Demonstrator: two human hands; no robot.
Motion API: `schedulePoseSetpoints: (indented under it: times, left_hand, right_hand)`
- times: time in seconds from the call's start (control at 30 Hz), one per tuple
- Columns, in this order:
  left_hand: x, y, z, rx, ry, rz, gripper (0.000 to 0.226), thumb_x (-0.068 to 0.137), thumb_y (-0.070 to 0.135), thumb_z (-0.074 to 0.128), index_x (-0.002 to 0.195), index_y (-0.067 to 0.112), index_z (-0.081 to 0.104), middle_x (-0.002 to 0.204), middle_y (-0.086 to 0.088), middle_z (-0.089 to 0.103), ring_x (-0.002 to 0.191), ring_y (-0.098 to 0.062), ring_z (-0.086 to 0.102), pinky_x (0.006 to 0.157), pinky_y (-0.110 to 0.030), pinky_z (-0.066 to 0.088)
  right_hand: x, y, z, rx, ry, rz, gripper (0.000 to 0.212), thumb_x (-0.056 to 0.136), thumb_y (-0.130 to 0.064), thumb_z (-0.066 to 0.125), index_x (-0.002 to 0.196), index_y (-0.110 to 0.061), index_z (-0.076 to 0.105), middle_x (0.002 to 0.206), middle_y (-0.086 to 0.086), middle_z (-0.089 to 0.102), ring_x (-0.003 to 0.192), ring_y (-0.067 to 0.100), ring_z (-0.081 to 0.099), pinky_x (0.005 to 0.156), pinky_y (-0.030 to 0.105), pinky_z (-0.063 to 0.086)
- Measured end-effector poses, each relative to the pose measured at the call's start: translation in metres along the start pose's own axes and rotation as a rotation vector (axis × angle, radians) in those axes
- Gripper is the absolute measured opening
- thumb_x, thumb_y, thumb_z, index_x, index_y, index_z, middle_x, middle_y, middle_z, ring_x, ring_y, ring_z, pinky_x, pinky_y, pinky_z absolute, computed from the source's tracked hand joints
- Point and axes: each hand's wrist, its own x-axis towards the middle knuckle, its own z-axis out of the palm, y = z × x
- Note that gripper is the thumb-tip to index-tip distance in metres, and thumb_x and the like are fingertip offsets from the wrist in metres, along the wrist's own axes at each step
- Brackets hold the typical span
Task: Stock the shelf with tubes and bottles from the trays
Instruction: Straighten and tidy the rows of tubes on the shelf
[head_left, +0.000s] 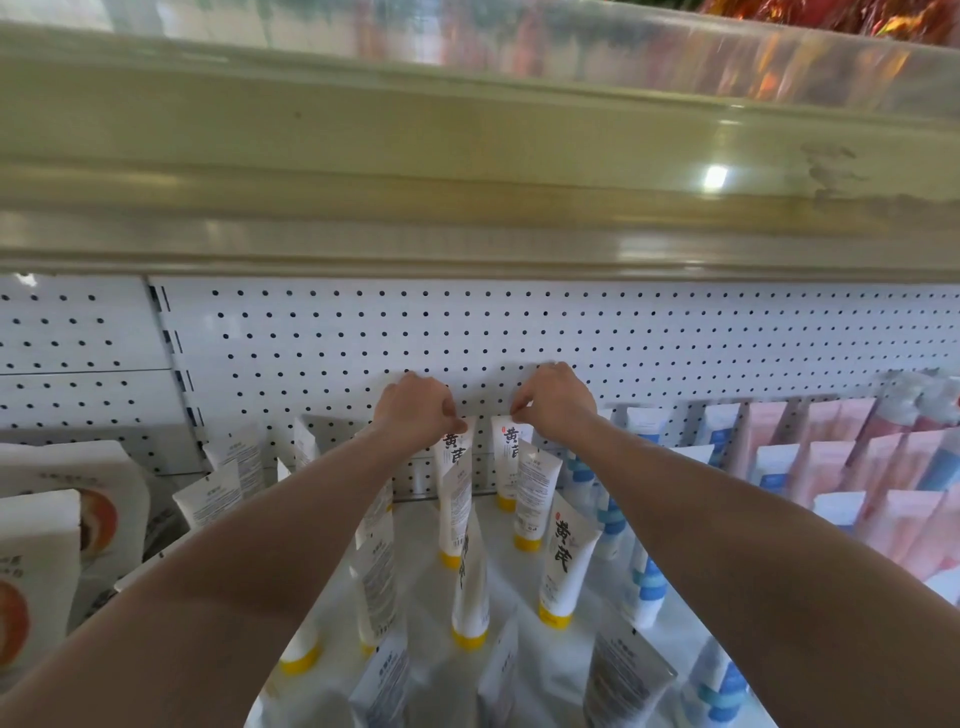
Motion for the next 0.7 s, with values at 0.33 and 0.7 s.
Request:
schedulePoseSetpoints:
  times: [0.33, 0.7]
  left_hand:
    - [0.0008, -0.0016, 0.0006, -0.023, -0.035, -0.008, 0.029, 0.085, 0.053, 0.069, 0.093, 0.026, 0.077, 0.092, 0.006, 0.070, 0.120, -0.017, 0.046, 0.089, -0.034, 0.044]
    - [0.0066, -0.0016, 0.0016, -0.046, -0.051, -0.020, 0.030, 0.084, 0.056, 0.069, 0.088, 0.028, 0.077, 0.081, 0.009, 0.067, 0.097, -0.013, 0.058, 0.077, -0.031, 0.047]
  right_hand:
    - [0.0039, 0.0044, 0.0074, 0.017, 0.008, 0.040, 0.010, 0.088, -0.026, 0.075, 0.091, -0.035, 0.080, 0.109, -0.006, 0.058, 0.107, 0.009, 0.050, 0.083, 0.032, 0.055]
    - [0.0011, 0.0060, 0.0076, 0.030, 0.029, 0.041, 0.010, 0.088, -0.028, 0.075, 0.097, -0.031, 0.079, 0.112, -0.006, 0.067, 0.117, 0.013, 0.053, 0.086, 0.036, 0.056]
